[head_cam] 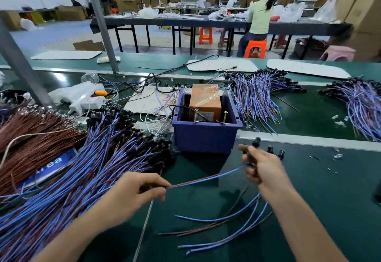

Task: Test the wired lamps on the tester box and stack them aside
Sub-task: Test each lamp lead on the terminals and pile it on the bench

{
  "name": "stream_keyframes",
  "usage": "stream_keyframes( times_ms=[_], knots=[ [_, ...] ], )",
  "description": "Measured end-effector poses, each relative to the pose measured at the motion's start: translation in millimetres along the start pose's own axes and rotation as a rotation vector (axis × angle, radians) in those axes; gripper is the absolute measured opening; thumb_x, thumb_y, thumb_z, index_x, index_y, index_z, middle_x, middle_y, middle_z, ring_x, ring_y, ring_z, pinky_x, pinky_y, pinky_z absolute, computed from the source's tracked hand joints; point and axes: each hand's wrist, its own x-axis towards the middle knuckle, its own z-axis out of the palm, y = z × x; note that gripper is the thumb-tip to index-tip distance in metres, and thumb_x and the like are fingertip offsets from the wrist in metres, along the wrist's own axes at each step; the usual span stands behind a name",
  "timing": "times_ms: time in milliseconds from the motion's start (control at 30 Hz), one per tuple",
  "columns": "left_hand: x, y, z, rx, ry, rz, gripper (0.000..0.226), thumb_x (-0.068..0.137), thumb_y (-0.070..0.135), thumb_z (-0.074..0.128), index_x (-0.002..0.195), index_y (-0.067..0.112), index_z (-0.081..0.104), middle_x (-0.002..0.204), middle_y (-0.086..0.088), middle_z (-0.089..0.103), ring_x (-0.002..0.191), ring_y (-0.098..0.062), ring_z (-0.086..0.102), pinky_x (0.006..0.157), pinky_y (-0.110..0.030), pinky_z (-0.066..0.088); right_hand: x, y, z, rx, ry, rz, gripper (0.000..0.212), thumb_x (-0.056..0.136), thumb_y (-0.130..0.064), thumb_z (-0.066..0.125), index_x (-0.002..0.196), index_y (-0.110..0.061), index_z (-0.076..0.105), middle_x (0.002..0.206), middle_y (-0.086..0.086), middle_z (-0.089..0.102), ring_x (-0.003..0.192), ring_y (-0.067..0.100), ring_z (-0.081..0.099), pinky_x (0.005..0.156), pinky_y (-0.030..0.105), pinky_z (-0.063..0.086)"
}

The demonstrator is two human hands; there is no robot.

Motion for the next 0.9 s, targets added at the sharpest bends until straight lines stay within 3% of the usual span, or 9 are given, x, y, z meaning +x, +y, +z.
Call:
stream_keyframes(
  times_ms=[133, 300, 367, 433, 533, 600, 700, 767, 900],
  knots=[
    [2.3, 7.0, -6.6, -0.115, 0.026, -0.022, 0.015, 0.084, 0.013, 0.069, 0.086, 0.026, 0.075, 0.074, 0.006, 0.073, 0.072, -0.006, 0.066, 0.070, -0.016, 0.049, 19.7, -13.9, -28.8, -0.314, 0.178, -0.144, 0.023, 0.100, -0.013, 0.045, 0.095, -0.008, 0.067, 0.057, 0.003, 0.050, 0.033, 0.003, 0.032, 0.033, 0.015, 0.023],
    [6.5, 23.5, -1.4, -0.382, 0.081, -0.050, 0.016, 0.082, 0.005, 0.070, 0.082, 0.020, 0.076, 0.075, -0.006, 0.074, 0.056, -0.007, 0.055, 0.053, -0.012, 0.043, 35.7, -15.6, -39.9, -0.907, 0.255, -0.277, 0.025, 0.098, -0.017, 0.051, 0.090, -0.003, 0.070, 0.067, 0.013, 0.065, 0.072, 0.028, 0.061, 0.059, 0.032, 0.036],
    [10.6, 30.8, 2.8, -0.452, 0.092, -0.060, 0.015, 0.082, 0.006, 0.069, 0.080, 0.019, 0.075, 0.075, -0.007, 0.074, 0.057, -0.011, 0.056, 0.052, -0.015, 0.044, 35.2, -13.7, -37.6, -1.243, 0.264, -0.300, 0.031, 0.096, -0.026, 0.056, 0.089, 0.000, 0.071, 0.084, 0.021, 0.067, 0.087, 0.035, 0.063, 0.065, 0.034, 0.038],
    [16.3, 40.6, 5.3, -0.516, 0.111, -0.068, 0.011, 0.078, 0.011, 0.072, 0.079, 0.021, 0.075, 0.074, -0.006, 0.074, 0.053, -0.010, 0.054, 0.051, -0.017, 0.043, 31.6, -14.1, -32.5, -1.376, 0.296, -0.342, 0.037, 0.093, -0.034, 0.060, 0.091, 0.001, 0.071, 0.093, 0.020, 0.060, 0.089, 0.033, 0.059, 0.069, 0.033, 0.036],
    [23.4, 55.0, 4.4, -0.638, 0.087, -0.055, 0.022, 0.063, 0.031, 0.076, 0.083, 0.022, 0.076, 0.080, -0.006, 0.075, 0.054, -0.010, 0.057, 0.052, -0.017, 0.046, 12.9, -20.8, -15.9, -1.043, 0.286, -0.572, 0.023, 0.089, -0.030, 0.066, 0.087, -0.008, 0.073, 0.093, 0.010, 0.061, 0.080, 0.020, 0.054, 0.074, 0.026, 0.036],
    [30.0, 63.6, 4.9, -0.706, 0.059, -0.048, 0.025, 0.062, 0.032, 0.073, 0.085, 0.022, 0.077, 0.084, -0.006, 0.076, 0.056, -0.009, 0.061, 0.051, -0.016, 0.047, -12.9, -27.0, 4.8, -0.716, 0.056, -0.648, 0.008, 0.086, -0.025, 0.069, 0.080, -0.021, 0.072, 0.077, -0.005, 0.068, 0.067, 0.010, 0.059, 0.069, 0.023, 0.045],
    [44.8, 72.8, 10.0, -0.756, 0.090, -0.058, 0.016, 0.068, 0.027, 0.071, 0.080, 0.019, 0.077, 0.081, -0.006, 0.075, 0.053, -0.009, 0.060, 0.049, -0.016, 0.046, -47.4, -28.0, 34.4, -0.483, -0.344, -0.617, 0.011, 0.087, -0.017, 0.068, 0.087, -0.027, 0.073, 0.071, -0.006, 0.072, 0.055, 0.010, 0.060, 0.051, 0.025, 0.050],
    [54.7, 74.5, 13.8, -0.749, 0.141, -0.073, 0.005, 0.077, 0.018, 0.070, 0.076, 0.015, 0.073, 0.076, -0.007, 0.074, 0.049, -0.009, 0.058, 0.046, -0.015, 0.044, -53.5, -25.6, 43.5, -0.455, -0.372, -0.639, 0.016, 0.088, -0.011, 0.066, 0.088, -0.026, 0.072, 0.072, -0.004, 0.073, 0.058, 0.009, 0.062, 0.051, 0.026, 0.051],
    [70.3, 71.9, 21.5, -0.720, 0.202, -0.104, 0.012, 0.086, 0.015, 0.066, 0.075, 0.014, 0.069, 0.070, -0.008, 0.073, 0.039, -0.009, 0.052, 0.040, -0.015, 0.039, -40.0, -20.1, 42.5, -0.372, -0.356, -0.558, 0.018, 0.086, -0.001, 0.066, 0.090, -0.017, 0.073, 0.072, -0.003, 0.074, 0.061, 0.005, 0.064, 0.048, 0.019, 0.048]
  ],
)
